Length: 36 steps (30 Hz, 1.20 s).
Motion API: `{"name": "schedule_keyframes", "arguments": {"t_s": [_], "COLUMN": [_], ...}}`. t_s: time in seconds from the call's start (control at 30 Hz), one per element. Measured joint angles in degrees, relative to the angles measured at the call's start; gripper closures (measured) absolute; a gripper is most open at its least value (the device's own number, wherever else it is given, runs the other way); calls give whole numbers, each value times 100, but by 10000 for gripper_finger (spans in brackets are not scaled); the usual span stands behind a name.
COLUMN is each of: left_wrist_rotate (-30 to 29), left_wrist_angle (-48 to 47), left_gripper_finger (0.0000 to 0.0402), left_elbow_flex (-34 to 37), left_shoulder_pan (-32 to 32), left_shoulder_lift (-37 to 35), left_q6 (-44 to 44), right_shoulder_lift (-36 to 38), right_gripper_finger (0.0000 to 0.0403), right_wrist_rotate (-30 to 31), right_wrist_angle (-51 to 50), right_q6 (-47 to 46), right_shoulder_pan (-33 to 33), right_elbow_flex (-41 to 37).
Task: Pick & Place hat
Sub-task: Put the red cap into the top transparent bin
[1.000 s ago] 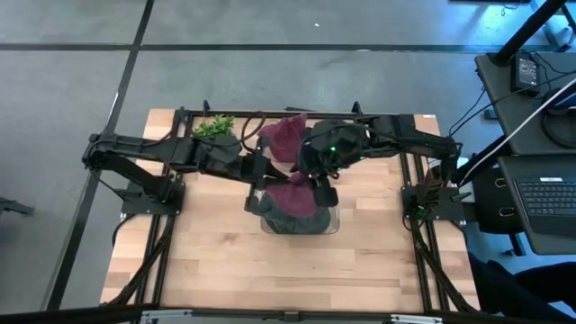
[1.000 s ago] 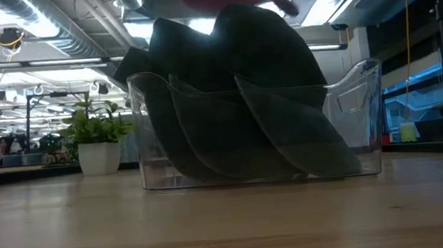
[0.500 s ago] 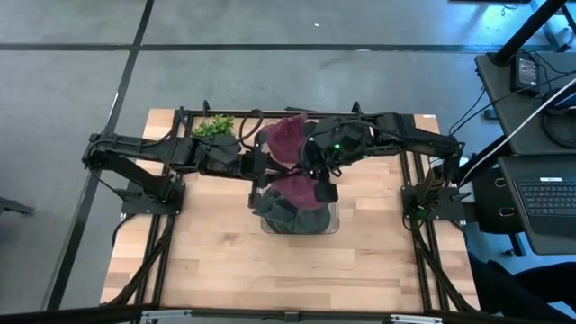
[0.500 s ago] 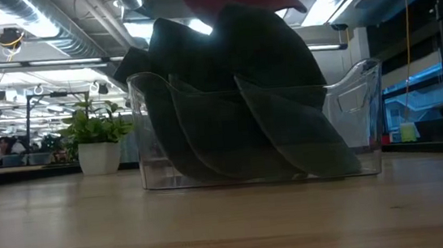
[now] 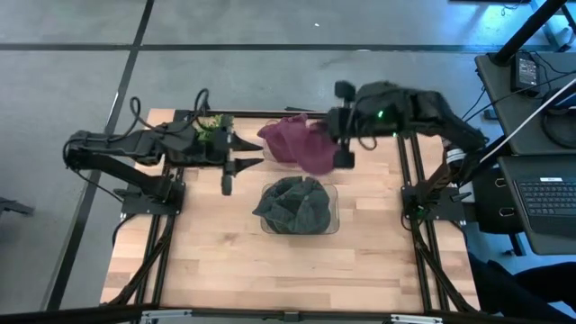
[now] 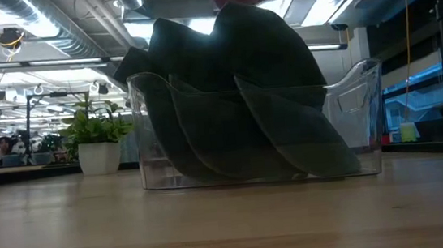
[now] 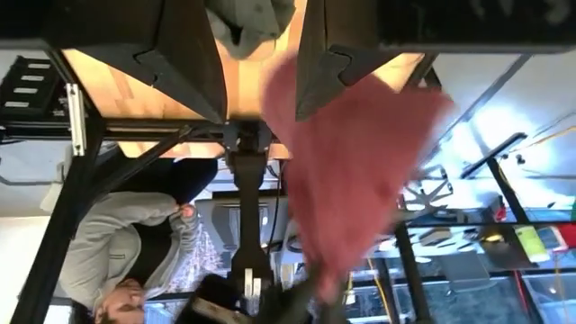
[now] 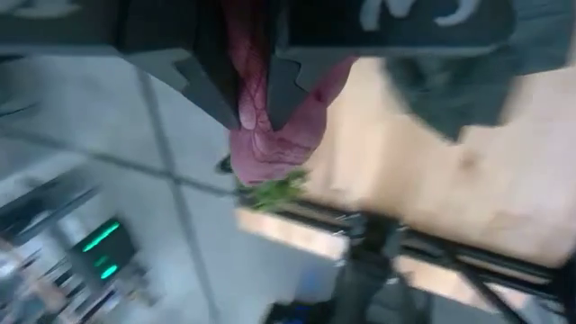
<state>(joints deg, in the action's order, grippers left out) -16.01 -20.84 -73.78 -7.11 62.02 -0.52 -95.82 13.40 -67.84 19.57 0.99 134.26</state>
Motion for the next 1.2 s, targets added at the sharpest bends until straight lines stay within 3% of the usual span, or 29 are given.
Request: {"name": "schedule_keyframes", "arguments": {"t_s": [0.1, 0.27, 0.43, 0.83, 1.07, 1.2], "left_wrist_rotate": [-7, -229, -443, -934, -1259, -1339], "left_wrist_angle": [14, 77, 72, 26, 24, 24], "left_gripper_finger": [275, 276, 276, 277, 276, 276], "left_elbow_flex": [319, 719, 992, 1052, 1052, 1054], "left_shoulder_pan": [0, 0, 0, 0, 0, 0], "left_shoulder_lift": [-291, -557, -734, -796, -794, -792], "left_q6": [117, 447, 705, 892, 1082, 1103], "right_shoulder_lift": [19, 0, 88, 1248, 1388, 1394], "right_gripper_finger": [366, 366, 366, 366, 366, 366], "right_wrist_rotate": [-188, -1409, -1505, -2249, -2245, -2257], "right_wrist_angle": [309, 850, 1871, 5869, 7822, 8220], "right_q6": [681, 1434, 1895, 1965, 2148, 2316], "right_shoulder_pan": [290, 898, 1363, 2098, 2194, 2256], "right_elbow_flex": [2, -639, -2120, -5872, -7370, -7818]}}
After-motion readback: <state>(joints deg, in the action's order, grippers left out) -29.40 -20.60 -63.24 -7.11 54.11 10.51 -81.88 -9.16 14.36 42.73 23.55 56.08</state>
